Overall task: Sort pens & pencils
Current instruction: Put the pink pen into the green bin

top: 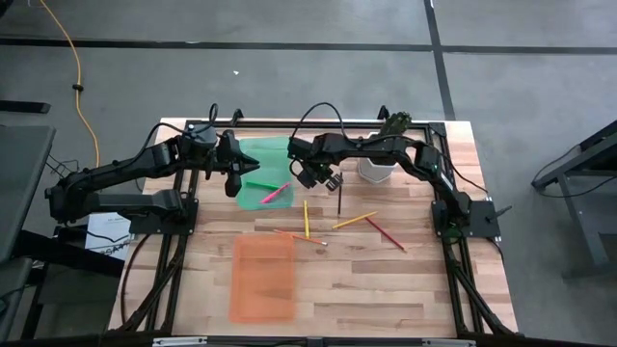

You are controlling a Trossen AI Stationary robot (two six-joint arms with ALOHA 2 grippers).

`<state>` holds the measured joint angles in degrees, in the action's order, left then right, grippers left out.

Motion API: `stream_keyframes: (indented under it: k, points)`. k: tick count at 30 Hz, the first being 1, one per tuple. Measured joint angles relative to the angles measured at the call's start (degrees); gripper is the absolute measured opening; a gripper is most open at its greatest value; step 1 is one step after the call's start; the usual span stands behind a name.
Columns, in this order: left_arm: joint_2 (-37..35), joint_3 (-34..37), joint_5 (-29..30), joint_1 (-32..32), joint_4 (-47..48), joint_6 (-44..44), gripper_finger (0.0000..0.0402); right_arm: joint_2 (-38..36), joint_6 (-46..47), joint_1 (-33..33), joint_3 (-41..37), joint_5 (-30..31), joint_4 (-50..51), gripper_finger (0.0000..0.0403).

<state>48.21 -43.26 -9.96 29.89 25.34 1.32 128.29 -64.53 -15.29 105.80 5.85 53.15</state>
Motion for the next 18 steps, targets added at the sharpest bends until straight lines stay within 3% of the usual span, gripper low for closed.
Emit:
stream_keyframes:
  k: [18]
  points:
    - [0.0,0.01,0.09,0.0,1.45,0.37,0.0046,0.09,-1.09,-1.57,0.01,-0.35,-1.77,0.0131]
